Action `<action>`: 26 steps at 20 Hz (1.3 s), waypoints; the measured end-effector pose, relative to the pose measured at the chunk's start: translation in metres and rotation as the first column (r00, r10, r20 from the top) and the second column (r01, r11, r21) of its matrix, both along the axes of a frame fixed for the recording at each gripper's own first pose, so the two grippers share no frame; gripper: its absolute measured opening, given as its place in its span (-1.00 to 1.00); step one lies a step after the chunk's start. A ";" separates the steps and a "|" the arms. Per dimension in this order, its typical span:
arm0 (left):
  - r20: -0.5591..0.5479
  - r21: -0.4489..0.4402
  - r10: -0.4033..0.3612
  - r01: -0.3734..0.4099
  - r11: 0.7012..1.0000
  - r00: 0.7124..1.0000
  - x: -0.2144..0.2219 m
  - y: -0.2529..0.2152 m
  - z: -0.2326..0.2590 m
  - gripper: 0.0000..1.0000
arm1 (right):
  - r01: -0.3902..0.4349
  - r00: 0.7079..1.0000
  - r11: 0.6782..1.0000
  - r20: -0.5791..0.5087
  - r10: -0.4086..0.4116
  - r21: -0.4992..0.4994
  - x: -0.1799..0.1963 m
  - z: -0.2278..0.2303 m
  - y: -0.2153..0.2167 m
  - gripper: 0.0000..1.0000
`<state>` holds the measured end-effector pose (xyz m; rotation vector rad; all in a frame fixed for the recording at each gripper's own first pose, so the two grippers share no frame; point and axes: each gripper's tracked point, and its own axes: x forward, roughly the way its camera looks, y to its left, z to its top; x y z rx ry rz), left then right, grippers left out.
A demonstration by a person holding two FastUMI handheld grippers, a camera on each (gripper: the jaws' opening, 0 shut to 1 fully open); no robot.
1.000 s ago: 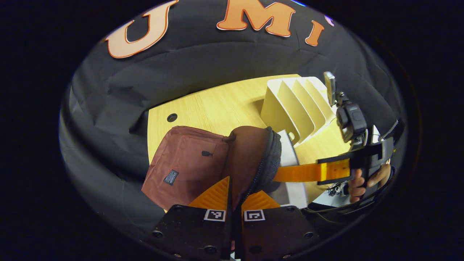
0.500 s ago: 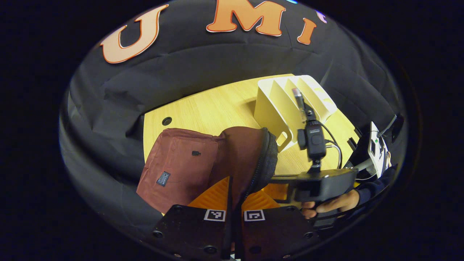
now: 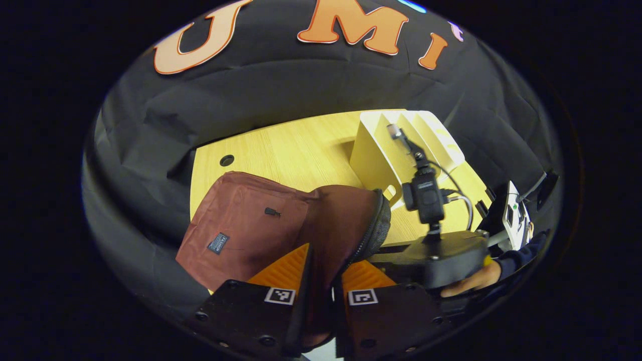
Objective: Open the schoolbag, grab two books from the bookshelf and put them into the schoolbag.
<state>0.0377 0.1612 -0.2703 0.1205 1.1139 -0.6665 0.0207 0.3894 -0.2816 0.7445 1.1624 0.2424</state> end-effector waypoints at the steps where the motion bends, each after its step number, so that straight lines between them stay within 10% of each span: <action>1: -0.013 -0.006 0.014 -0.014 1.000 1.000 -0.004 -0.004 -0.005 -0.36 | -0.001 1.000 1.000 0.012 0.001 -0.020 0.000 0.005 -0.010 0.63; 7: -0.070 -0.059 0.106 -0.110 0.992 0.992 -0.028 -0.041 -0.001 0.99 | 0.008 0.994 0.993 0.105 0.004 -0.117 -0.005 0.025 -0.098 0.53; 18: 0.049 -0.122 0.174 -0.167 0.978 0.984 -0.066 -0.192 0.050 0.96 | 0.061 0.943 0.961 0.331 0.033 -0.271 -0.014 0.097 -0.284 0.95; 26: 0.301 -0.226 0.393 -0.335 0.915 0.869 -0.065 -0.254 0.130 0.96 | 0.183 0.785 0.875 0.603 0.144 -0.447 -0.018 0.207 -0.409 0.95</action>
